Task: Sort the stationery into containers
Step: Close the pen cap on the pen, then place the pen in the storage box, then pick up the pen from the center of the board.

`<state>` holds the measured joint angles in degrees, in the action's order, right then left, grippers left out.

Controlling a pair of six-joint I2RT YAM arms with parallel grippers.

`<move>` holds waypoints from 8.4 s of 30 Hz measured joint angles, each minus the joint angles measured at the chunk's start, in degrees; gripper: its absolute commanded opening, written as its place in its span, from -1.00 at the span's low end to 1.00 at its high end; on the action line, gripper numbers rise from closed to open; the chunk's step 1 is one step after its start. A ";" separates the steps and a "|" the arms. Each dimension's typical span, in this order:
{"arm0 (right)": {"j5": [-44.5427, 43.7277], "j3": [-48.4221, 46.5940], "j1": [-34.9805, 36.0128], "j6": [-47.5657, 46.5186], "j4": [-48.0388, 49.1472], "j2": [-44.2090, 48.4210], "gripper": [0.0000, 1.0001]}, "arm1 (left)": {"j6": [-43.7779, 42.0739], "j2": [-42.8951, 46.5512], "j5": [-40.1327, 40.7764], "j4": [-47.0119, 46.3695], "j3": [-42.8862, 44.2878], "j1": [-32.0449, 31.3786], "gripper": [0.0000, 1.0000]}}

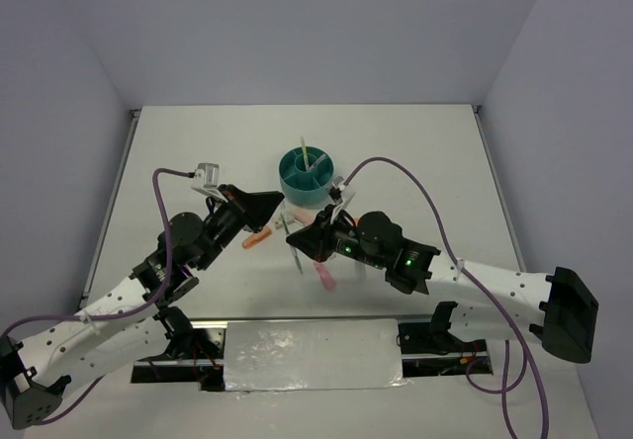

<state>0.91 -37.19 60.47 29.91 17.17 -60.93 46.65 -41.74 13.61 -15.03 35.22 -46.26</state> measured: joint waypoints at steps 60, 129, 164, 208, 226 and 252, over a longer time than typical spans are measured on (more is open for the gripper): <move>-4.13 -7.37 -0.07 -3.17 -1.99 -1.66 -1.00 | 1.40 1.11 -1.20 -2.27 -1.11 0.79 -0.94; 9.01 -7.45 -0.61 -10.78 6.88 -5.20 -1.00 | -14.97 1.40 -4.48 15.10 13.77 0.35 -0.17; 19.12 -26.49 -6.38 -21.22 -15.28 -14.95 -1.00 | -11.02 -0.85 15.17 21.49 17.81 -9.42 0.33; 3.50 -20.41 -25.49 -25.75 31.95 -45.79 0.32 | -19.26 10.21 15.28 36.11 15.82 -12.07 0.99; -4.28 -15.19 -24.98 -15.13 10.97 -20.87 0.45 | -9.62 7.56 25.38 49.09 16.39 -12.07 0.99; -13.25 -3.26 -17.27 9.53 -45.27 -17.44 0.02 | 12.24 -17.14 19.43 56.17 18.12 -12.07 0.99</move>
<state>-12.34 -40.45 43.20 39.44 -28.10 -78.37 58.89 -58.87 33.04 41.15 53.34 -58.33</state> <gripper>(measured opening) 0.526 0.993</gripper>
